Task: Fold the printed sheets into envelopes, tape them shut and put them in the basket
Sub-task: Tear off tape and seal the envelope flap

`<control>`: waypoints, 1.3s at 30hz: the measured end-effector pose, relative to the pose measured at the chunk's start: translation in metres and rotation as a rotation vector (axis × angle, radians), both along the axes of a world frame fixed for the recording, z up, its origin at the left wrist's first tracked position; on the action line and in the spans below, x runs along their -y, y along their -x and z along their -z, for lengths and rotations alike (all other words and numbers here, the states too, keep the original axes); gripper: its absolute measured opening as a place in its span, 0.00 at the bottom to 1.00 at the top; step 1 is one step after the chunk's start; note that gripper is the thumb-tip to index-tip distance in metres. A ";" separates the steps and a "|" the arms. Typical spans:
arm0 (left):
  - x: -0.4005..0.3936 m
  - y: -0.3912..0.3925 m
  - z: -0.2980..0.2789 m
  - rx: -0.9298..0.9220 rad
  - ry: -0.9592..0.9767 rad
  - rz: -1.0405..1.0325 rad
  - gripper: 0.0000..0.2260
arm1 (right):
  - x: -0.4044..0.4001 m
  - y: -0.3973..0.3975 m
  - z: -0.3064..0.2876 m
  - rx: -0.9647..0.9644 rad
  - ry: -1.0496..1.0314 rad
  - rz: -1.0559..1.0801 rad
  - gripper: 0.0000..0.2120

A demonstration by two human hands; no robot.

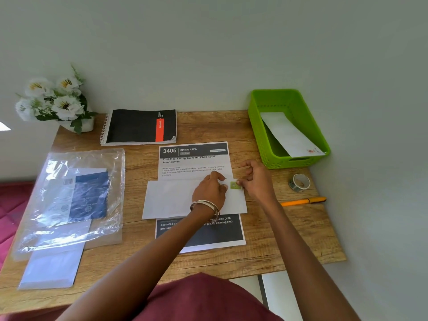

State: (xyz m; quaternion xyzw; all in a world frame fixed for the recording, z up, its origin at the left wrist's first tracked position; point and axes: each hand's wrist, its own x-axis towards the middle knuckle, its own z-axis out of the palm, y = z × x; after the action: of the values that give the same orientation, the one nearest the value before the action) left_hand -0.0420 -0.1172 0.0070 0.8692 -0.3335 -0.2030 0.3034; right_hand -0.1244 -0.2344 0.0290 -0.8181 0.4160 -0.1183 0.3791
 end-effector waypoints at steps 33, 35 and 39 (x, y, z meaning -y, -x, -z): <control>0.016 0.006 -0.017 -0.007 -0.156 -0.134 0.13 | -0.003 -0.007 -0.002 -0.105 0.188 -0.122 0.26; 0.016 0.006 -0.017 -0.006 -0.159 -0.133 0.13 | -0.002 -0.007 -0.001 -0.105 0.190 -0.125 0.25; 0.016 0.006 -0.016 -0.013 -0.162 -0.128 0.13 | -0.001 -0.008 0.003 -0.120 0.178 -0.101 0.27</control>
State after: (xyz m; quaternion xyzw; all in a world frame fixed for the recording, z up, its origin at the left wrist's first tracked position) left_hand -0.0479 -0.1335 0.0232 0.9091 -0.2579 -0.2150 0.2466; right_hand -0.1159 -0.2332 0.0255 -0.8740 0.3840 -0.0865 0.2850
